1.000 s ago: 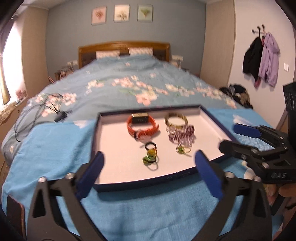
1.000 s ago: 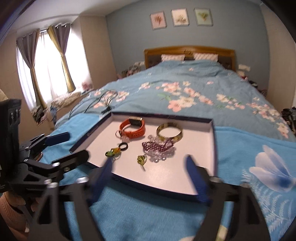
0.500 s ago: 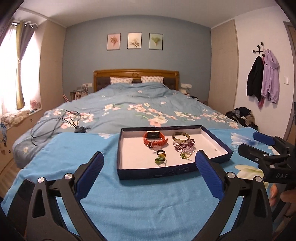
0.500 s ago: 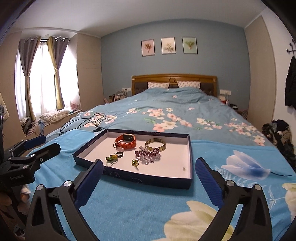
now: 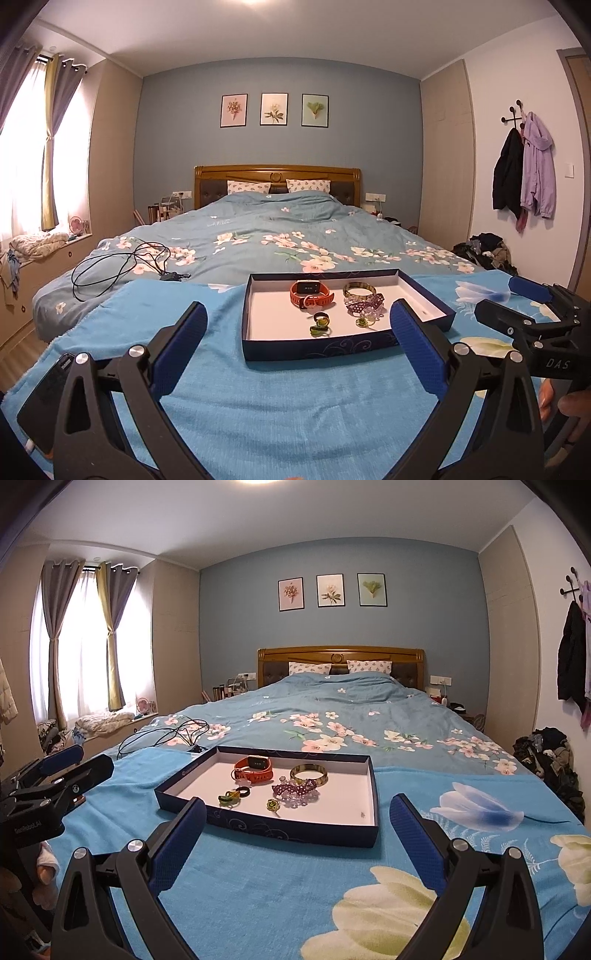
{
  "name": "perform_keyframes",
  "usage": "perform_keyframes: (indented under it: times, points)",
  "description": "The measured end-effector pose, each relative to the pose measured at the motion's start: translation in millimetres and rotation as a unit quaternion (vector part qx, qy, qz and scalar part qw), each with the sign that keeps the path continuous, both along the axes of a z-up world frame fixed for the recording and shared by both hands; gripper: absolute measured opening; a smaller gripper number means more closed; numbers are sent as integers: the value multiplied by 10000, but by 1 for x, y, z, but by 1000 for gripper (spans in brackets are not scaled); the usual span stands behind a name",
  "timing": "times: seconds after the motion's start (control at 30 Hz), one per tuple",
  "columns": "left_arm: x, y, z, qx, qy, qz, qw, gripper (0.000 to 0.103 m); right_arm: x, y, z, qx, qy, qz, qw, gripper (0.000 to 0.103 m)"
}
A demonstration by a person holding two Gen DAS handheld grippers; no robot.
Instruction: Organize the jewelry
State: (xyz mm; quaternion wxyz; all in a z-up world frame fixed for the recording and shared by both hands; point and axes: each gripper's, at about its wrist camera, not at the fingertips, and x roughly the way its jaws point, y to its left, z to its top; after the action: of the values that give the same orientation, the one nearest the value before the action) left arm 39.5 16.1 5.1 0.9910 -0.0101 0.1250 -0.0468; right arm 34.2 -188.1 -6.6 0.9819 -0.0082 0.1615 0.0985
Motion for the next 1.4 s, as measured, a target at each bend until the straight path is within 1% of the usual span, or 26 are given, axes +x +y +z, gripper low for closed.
perform_keyframes:
  times: [0.53,1.4]
  points:
    - [-15,-9,3,-25,-182,-8,9998,97,-9,2,4,2,-142,-13,9999,96]
    - [-17,-12,7,-37,-298,30,9995,97,-17,4,6,41,-190,-71,9998,96]
